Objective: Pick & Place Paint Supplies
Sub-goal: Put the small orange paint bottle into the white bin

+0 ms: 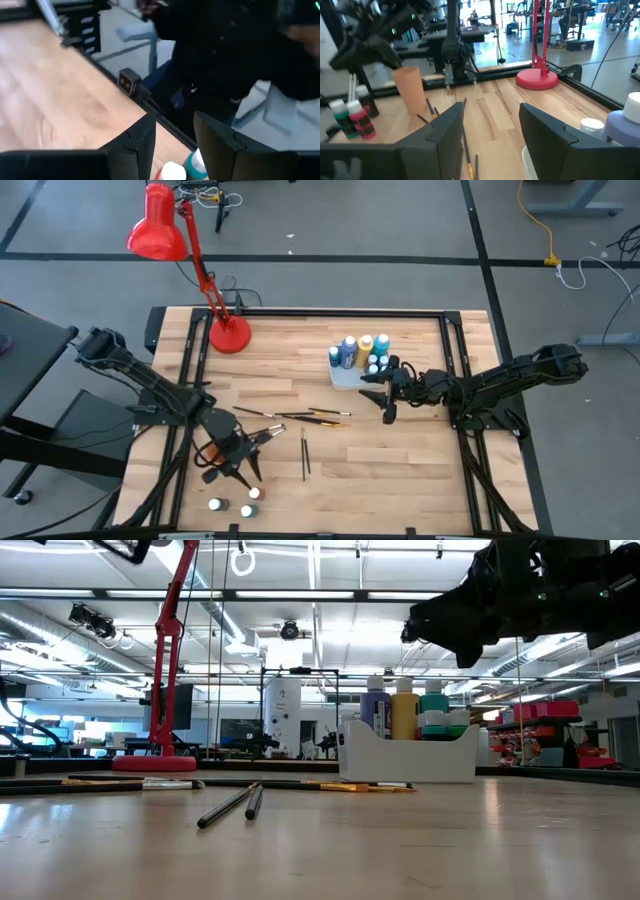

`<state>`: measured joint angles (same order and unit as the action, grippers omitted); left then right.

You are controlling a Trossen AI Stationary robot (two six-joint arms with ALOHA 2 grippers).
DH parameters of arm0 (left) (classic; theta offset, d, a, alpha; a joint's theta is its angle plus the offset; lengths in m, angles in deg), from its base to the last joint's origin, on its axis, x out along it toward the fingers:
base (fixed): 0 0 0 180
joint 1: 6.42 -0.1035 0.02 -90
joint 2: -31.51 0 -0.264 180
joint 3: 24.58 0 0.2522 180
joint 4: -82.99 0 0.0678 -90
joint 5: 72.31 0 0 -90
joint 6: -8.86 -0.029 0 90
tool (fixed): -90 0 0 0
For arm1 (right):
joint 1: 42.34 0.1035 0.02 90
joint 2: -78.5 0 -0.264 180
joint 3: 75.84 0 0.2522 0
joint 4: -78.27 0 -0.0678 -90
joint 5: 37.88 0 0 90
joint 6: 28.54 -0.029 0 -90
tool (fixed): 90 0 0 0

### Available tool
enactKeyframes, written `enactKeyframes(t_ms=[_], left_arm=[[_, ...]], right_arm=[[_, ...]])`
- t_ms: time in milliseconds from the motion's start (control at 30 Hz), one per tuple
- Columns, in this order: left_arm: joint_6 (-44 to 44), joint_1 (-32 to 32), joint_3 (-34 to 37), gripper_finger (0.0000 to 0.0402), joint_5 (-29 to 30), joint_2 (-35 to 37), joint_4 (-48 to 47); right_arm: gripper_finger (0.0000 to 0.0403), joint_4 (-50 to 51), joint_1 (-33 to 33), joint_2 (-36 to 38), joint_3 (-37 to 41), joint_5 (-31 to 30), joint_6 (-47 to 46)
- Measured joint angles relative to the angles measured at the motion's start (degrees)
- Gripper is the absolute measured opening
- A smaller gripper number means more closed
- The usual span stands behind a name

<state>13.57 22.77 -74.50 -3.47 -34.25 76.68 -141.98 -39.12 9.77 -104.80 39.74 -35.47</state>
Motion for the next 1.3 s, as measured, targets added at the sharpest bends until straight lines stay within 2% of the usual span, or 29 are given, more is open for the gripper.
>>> enactKeyframes(t_ms=[133, 300, 400, 567, 633, 833, 967, 1133, 1300], left_arm=[[6.8, 0.7, -0.1, 0.0144, 5.6, 0.0, -0.2], [3.7, 3.0, -1.5, 0.0144, 11.2, 0.0, -1.2], [1.5, 5.0, -3.9, 0.0144, 14.5, 0.0, -2.3], [3.9, 7.2, -10.1, 0.0151, 27.3, -2.4, -10.9], [5.8, 7.6, -13.7, 0.0158, 29.6, -4.1, -15.6], [11.8, 7.7, -27.4, 0.0186, 30.2, -13.0, -33.5], [19.2, 7.7, -35.1, 0.0204, 30.1, -19.7, -44.1], [34.8, 7.8, -40.4, 0.0218, 27.9, -26.5, -49.3], [48.3, 7.9, -40.7, 0.022, 22.6, -29.7, -50.1]], right_arm=[[0.0197, -2.6, 0.0, 0.0, 0.0, 1.5, -1.7], [0.0197, -7.6, 0.1, 0.0, 0.0, 7.9, -3.8], [0.0197, -7.8, 0.8, 0.0, -0.8, 8.4, -4.5], [0.0197, -7.5, 1.4, 0.0, -2.1, 8.4, -1.6], [0.0197, -7.6, 1.4, 0.0, -2.6, 8.5, -0.8], [0.0197, -7.6, 1.4, 0.0, -2.9, 8.8, 1.7], [0.0197, -7.7, 1.4, 0.0, -2.9, 8.8, 3.4], [0.0197, -7.0, 1.4, 0.0, -2.9, 8.8, 4.8], [0.0197, -5.2, 1.4, 0.0, -2.9, 8.8, 6.0]])
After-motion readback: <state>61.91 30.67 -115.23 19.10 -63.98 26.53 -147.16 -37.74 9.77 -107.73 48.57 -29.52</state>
